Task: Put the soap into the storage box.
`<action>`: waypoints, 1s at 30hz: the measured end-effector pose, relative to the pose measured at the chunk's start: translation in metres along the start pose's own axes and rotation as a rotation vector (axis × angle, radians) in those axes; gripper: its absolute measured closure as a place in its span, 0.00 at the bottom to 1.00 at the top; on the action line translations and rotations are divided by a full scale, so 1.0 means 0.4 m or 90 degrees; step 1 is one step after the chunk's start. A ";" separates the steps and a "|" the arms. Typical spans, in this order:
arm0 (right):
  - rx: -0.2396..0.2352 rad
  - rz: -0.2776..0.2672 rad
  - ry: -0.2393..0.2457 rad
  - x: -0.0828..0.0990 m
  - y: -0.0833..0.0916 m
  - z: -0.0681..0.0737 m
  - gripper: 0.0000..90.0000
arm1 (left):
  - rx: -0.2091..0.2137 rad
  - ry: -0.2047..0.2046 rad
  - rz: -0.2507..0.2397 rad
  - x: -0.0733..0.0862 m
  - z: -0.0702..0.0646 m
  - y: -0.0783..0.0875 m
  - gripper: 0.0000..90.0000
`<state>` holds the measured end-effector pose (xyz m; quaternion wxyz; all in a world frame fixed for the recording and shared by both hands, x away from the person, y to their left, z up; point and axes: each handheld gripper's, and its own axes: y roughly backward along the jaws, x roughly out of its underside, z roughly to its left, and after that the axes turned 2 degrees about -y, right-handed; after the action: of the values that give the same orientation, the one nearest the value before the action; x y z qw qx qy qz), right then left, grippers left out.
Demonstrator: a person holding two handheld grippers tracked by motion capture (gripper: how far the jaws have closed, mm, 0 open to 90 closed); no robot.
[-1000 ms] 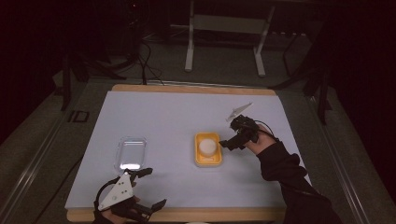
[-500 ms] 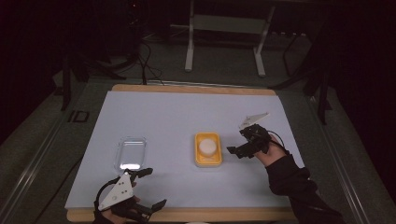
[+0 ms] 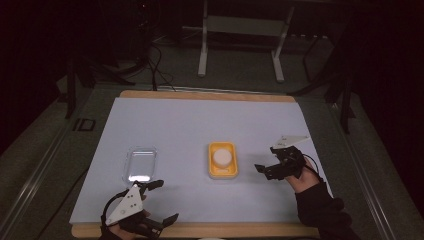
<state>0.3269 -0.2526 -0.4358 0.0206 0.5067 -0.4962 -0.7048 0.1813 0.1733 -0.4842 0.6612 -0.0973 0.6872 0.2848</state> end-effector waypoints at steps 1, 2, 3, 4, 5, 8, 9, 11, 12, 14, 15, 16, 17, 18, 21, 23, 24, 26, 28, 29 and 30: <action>-0.002 -0.004 -0.002 0.006 0.004 0.000 0.15 | 0.000 0.001 0.000 0.000 0.000 0.000 0.00; 0.001 -0.007 -0.004 0.012 0.008 0.001 0.15 | -0.001 0.001 0.000 0.000 0.000 0.000 0.00; 0.008 -0.011 -0.005 0.018 0.011 0.002 0.15 | -0.001 0.001 0.000 0.000 0.000 0.001 0.00; 0.012 -0.012 -0.007 0.024 0.014 0.002 0.15 | -0.001 0.001 -0.001 0.000 0.000 0.001 0.00; 0.011 -0.012 -0.010 0.030 0.017 0.001 0.15 | -0.002 0.001 0.000 0.000 0.000 0.001 0.00; 0.023 -0.015 -0.016 0.052 0.022 0.002 0.15 | -0.001 0.001 0.000 0.000 0.000 0.000 0.00; 0.020 -0.010 -0.021 0.059 0.022 0.003 0.15 | 0.000 0.001 0.000 0.000 0.000 0.000 0.00; 0.023 -0.011 -0.022 0.066 0.021 0.004 0.15 | 0.000 0.001 0.000 0.000 0.000 0.000 0.00; 0.029 -0.010 -0.021 0.074 0.021 0.006 0.15 | 0.000 0.001 0.000 0.000 0.000 0.000 0.00; 0.033 -0.003 -0.025 0.090 0.019 0.008 0.15 | 0.000 0.001 0.000 0.000 0.000 0.000 0.00; 0.034 -0.002 -0.028 0.095 0.019 0.008 0.15 | 0.000 0.000 0.000 0.000 0.000 0.000 0.00; 0.036 0.002 -0.028 0.100 0.019 0.007 0.15 | 0.000 0.000 0.000 0.000 0.000 0.000 0.00; 0.042 0.003 -0.028 0.105 0.019 0.007 0.15 | 0.000 0.000 0.000 0.000 -0.001 0.000 0.00; 0.049 0.001 -0.028 0.110 0.020 0.008 0.15 | 0.001 -0.001 0.001 0.000 0.000 0.000 0.00; 0.056 0.003 -0.030 0.124 0.024 0.009 0.15 | 0.001 0.000 0.001 0.000 0.000 0.000 0.00; 0.067 0.004 -0.022 0.132 0.024 0.012 0.15 | 0.000 0.000 0.002 0.000 -0.001 0.000 0.00; 0.074 0.001 -0.019 0.136 0.025 0.013 0.15 | 0.000 -0.001 0.003 0.000 -0.001 -0.001 0.00; 0.080 -0.002 -0.018 0.141 0.028 0.016 0.15 | 0.000 -0.002 0.003 0.000 -0.001 -0.001 0.00; 0.085 -0.006 -0.013 0.148 0.030 0.019 0.15 | 0.000 -0.002 0.003 0.000 -0.001 0.000 0.00; 0.090 -0.009 -0.013 0.152 0.030 0.022 0.15 | 0.000 -0.002 0.003 0.000 -0.002 0.000 0.00; 0.089 -0.005 -0.012 0.156 0.031 0.022 0.15 | -0.001 -0.002 0.003 0.000 -0.002 0.000 0.00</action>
<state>0.2843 -0.2860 -0.4703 -0.0220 0.5023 -0.5422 -0.6732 0.1807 0.1730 -0.4843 0.6616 -0.0955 0.6862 0.2868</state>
